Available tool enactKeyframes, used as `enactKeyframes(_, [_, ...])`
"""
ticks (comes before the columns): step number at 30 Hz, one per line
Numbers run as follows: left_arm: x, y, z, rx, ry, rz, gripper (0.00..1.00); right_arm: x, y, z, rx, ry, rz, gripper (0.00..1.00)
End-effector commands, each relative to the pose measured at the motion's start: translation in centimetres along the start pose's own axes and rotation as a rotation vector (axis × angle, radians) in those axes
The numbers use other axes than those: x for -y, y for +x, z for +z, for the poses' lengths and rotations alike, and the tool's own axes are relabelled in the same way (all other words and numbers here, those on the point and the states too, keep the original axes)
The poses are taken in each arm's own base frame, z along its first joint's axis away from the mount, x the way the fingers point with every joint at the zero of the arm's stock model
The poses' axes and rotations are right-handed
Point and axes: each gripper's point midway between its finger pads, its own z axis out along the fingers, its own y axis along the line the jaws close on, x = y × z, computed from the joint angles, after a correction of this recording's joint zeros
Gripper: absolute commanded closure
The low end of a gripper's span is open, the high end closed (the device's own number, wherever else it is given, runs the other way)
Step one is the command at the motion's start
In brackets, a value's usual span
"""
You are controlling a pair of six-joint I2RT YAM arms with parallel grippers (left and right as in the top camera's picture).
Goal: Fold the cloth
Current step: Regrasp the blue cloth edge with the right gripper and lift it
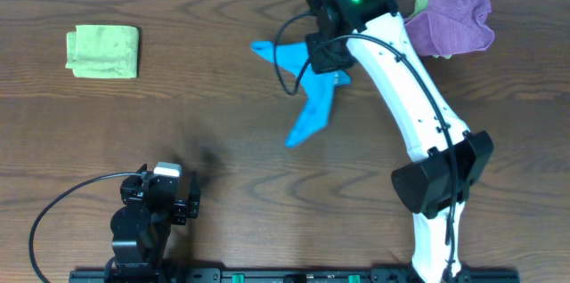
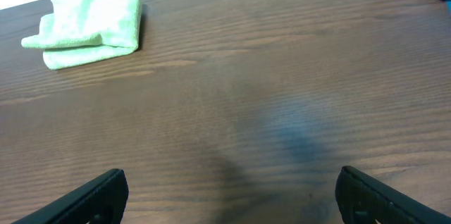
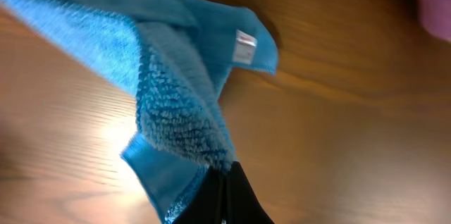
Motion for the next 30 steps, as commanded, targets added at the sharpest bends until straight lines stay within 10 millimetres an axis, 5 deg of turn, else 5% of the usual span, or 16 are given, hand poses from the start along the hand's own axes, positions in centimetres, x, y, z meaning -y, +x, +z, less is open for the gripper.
enactKeyframes(1, [-0.1, 0.6, 0.2, -0.014, -0.011, 0.016, 0.05, 2.7, 0.2, 0.6, -0.018, 0.108, 0.090, 0.99])
enactKeyframes(6, [-0.1, 0.6, 0.2, -0.014, -0.011, 0.016, 0.05, 5.9, 1.2, 0.5, -0.055, 0.219, 0.166, 0.98])
enactKeyframes(17, [0.1, -0.3, 0.2, 0.024, 0.005, -0.005, 0.05, 8.2, 0.5, 1.5, -0.053, 0.221, 0.195, 0.99])
enactKeyframes(23, [2.4, -0.2, 0.0, 0.016, 0.142, -0.135, 0.05, 7.5, -4.5, 3.1, 0.104, 0.135, 0.165, 0.99])
enactKeyframes(30, [2.9, -0.3, -0.1, 0.010, 0.173, -0.246, 0.05, 8.3, -8.9, 10.3, 0.168, 0.132, 0.154, 0.99])
